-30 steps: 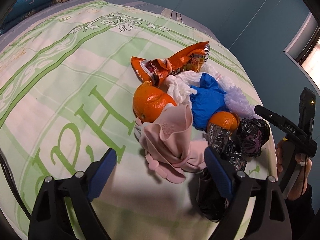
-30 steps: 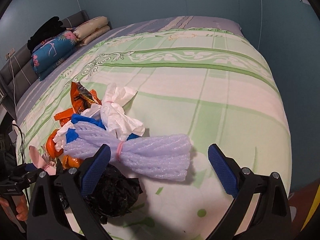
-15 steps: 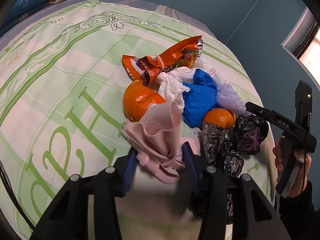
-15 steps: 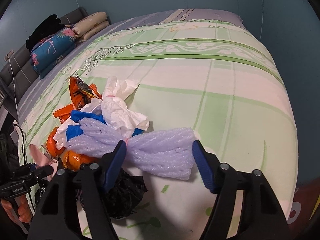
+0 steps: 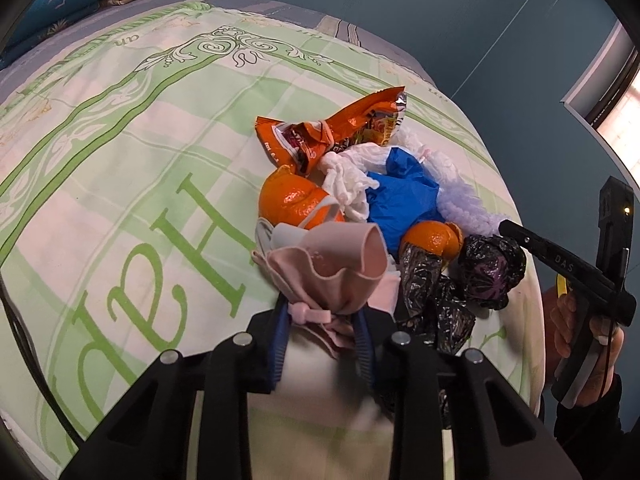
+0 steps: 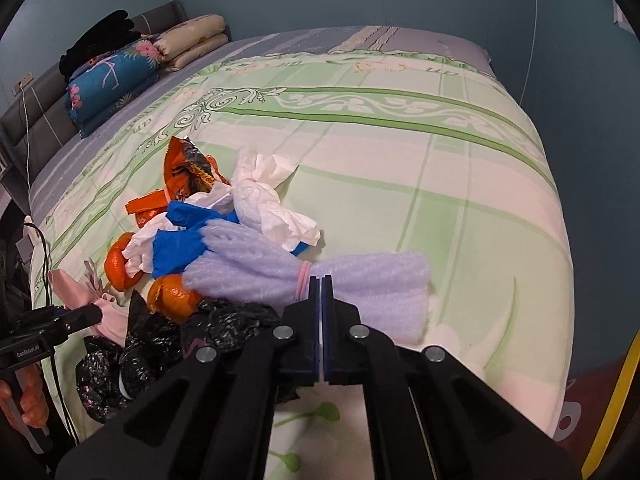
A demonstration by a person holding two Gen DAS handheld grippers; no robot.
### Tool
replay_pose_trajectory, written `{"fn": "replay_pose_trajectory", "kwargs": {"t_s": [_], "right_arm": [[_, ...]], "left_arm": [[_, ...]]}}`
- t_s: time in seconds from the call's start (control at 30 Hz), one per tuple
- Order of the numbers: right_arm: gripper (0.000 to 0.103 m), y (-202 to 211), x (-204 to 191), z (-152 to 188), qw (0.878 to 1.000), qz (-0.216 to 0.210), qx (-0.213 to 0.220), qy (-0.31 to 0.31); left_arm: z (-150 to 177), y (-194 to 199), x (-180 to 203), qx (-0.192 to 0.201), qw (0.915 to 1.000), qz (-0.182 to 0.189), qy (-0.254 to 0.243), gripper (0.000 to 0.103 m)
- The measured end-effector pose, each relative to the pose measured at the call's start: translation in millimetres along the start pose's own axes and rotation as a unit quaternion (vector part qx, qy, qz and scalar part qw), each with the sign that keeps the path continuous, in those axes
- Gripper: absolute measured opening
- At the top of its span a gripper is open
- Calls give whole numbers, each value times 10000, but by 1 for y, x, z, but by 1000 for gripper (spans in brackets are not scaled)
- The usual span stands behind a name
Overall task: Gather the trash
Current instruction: 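Grasp the pink cloth with the left tool while the right tool grasps a black plastic bag, then lift the pink cloth and black bag up off the pile with both tools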
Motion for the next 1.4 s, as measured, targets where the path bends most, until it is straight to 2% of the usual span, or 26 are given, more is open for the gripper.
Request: {"fn": "replay_pose_trajectory", "kwargs": {"t_s": [0.37,0.53,0.6,0.67,0.73,0.77,1.1,1.17,1.23,1.37,1.4], "right_arm": [[0,36,2,-1,9996,-19,257,71],[1,33,-9,-2,9986,-498,79,139],[1,29,-14,-5,9986,-499,12,185],[9,21,-23,-6,9982,-526,-98,273],[53,13,-30,-9,9978,-539,-137,353],[56,10,-32,-10,9977,-552,-141,376],[53,-42,-34,-8,9933,-45,-733,887],[36,-47,-35,-9,9925,26,-784,934],[10,-44,-37,-9,9926,-34,-830,889],[6,-36,-45,3,9898,-37,-928,1080],[1,-34,-45,6,9898,-54,-938,1073]], "left_arm": [[0,25,-2,186,9998,-19,49,27],[0,34,-1,285,9996,28,48,27],[-1,35,0,298,9995,66,57,27],[-1,36,1,302,9995,96,63,27],[-1,36,1,313,9994,112,73,27],[-2,36,0,313,9994,135,102,27],[0,32,-9,261,9991,163,281,27],[0,32,-10,258,9991,166,303,27],[1,33,-10,254,9991,161,301,28],[2,37,-10,262,9992,143,271,27],[1,37,-11,264,9992,142,265,27]]}}
Point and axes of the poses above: each gripper's, at about its wrist camera, not at the fingertips, and y roughly against the way its jaws point, x to its right, z to its underside, the point moved 10 cm from there along -y, roughly the way its jaws point
